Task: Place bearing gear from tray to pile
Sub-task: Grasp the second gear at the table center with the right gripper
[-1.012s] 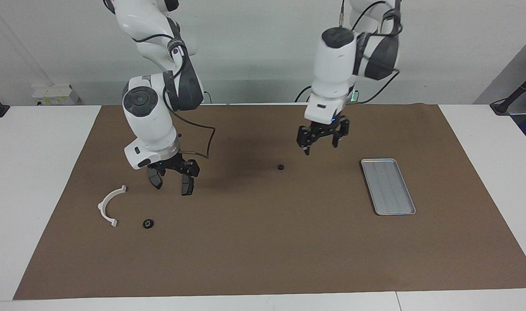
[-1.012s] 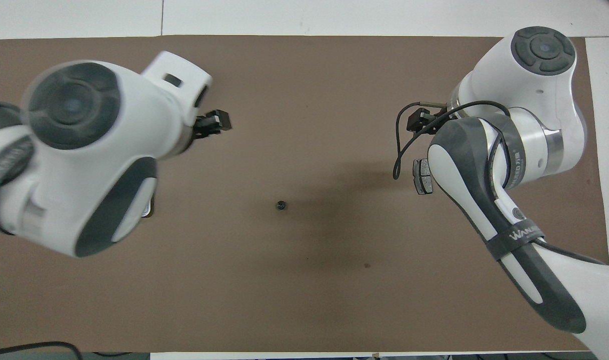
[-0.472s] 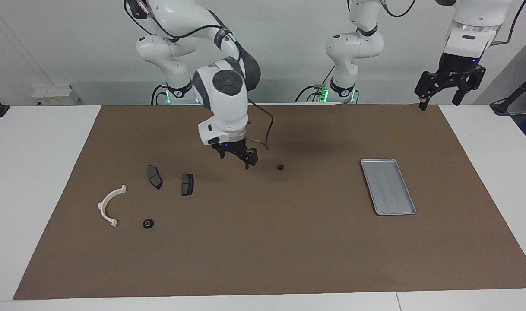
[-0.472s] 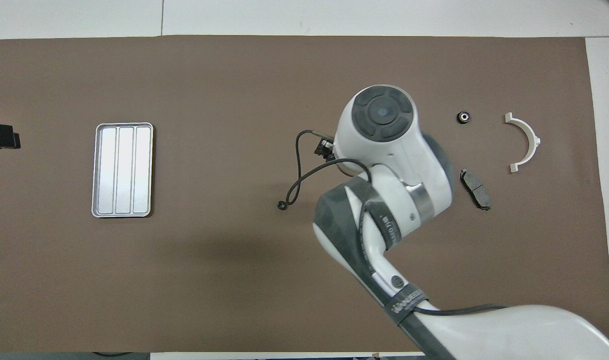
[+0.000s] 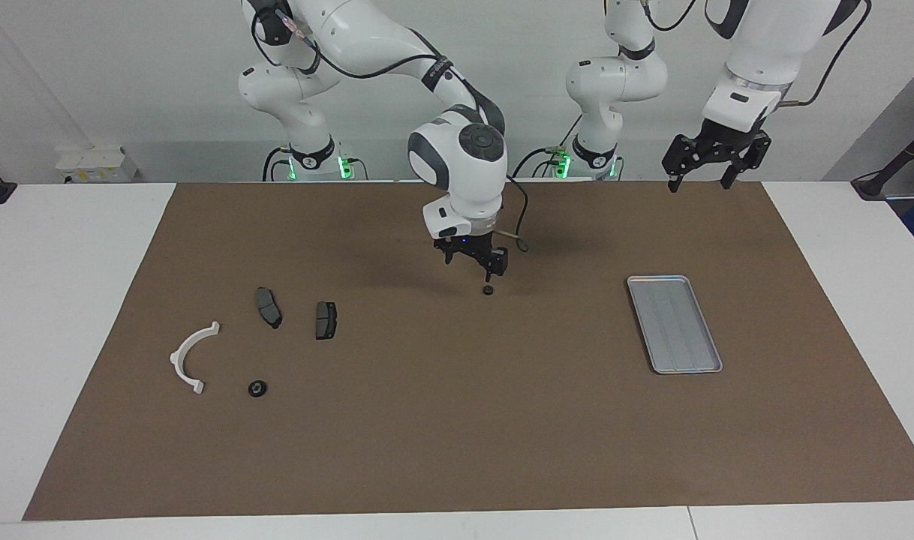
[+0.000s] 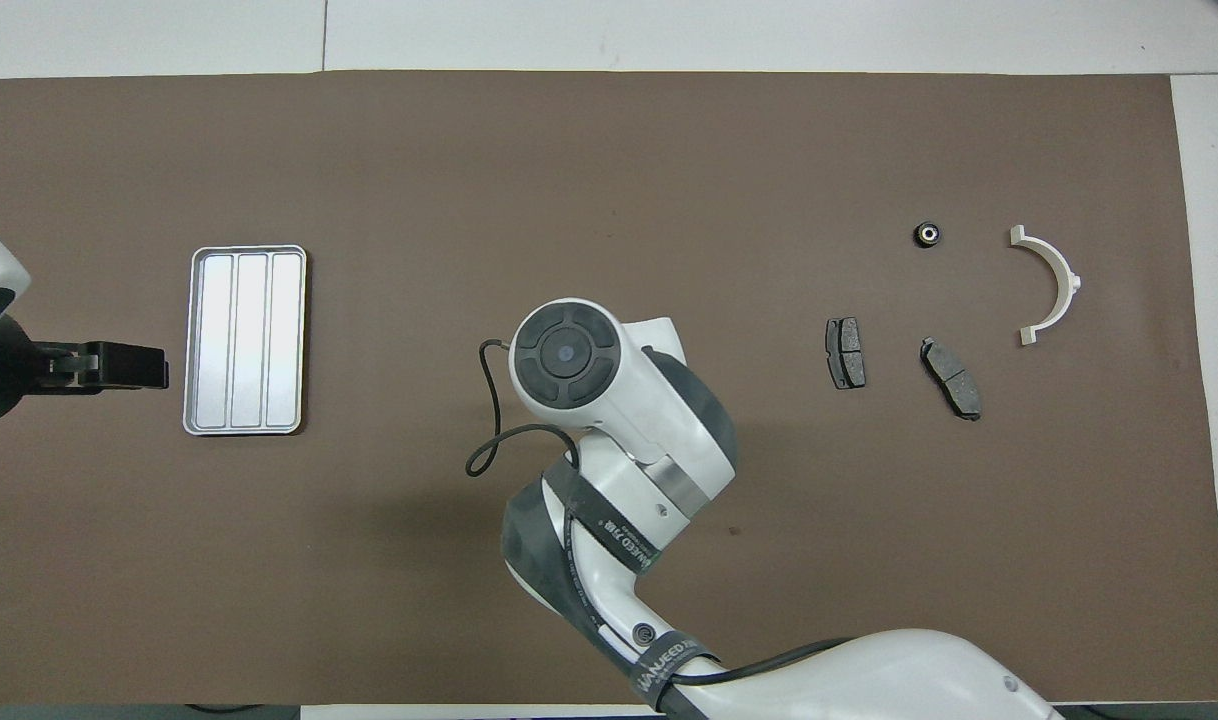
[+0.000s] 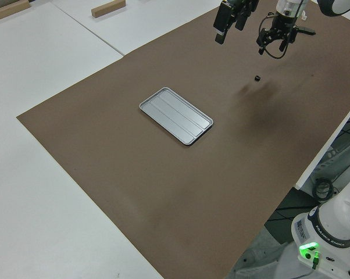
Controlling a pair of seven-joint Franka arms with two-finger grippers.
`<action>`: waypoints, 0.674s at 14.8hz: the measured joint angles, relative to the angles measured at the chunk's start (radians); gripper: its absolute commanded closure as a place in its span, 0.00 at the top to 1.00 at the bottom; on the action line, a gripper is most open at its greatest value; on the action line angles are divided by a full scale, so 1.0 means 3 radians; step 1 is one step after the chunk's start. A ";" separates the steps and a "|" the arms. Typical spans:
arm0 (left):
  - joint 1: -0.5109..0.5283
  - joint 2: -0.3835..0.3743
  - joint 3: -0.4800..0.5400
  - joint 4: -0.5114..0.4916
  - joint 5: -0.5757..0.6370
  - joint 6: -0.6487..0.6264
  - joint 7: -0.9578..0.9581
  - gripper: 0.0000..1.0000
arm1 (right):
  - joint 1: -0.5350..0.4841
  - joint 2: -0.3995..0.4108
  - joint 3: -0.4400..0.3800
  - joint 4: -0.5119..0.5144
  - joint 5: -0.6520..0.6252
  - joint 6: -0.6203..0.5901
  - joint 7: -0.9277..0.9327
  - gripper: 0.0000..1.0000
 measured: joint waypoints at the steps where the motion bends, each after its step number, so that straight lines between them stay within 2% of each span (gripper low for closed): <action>1: 0.0000 -0.0002 0.0008 0.0000 -0.0030 -0.0009 0.0000 1.00 | 0.0063 0.0089 -0.0001 -0.0003 -0.0065 0.0112 0.0145 1.00; 5: 0.0001 -0.0003 0.0025 0.0010 -0.0042 -0.0071 0.0000 1.00 | 0.0161 0.0374 -0.0004 -0.0001 -0.0116 0.0478 0.0285 1.00; 8: 0.0001 0.0030 0.0026 0.0025 -0.0042 -0.0074 0.0000 1.00 | 0.0158 0.0416 -0.0011 0.0002 -0.0116 0.0543 0.0285 1.00; 10: 0.0001 0.0092 0.0027 0.0100 -0.0042 -0.0089 0.0000 1.00 | 0.0155 0.0422 -0.0014 -0.0001 -0.0116 0.0550 0.0285 0.92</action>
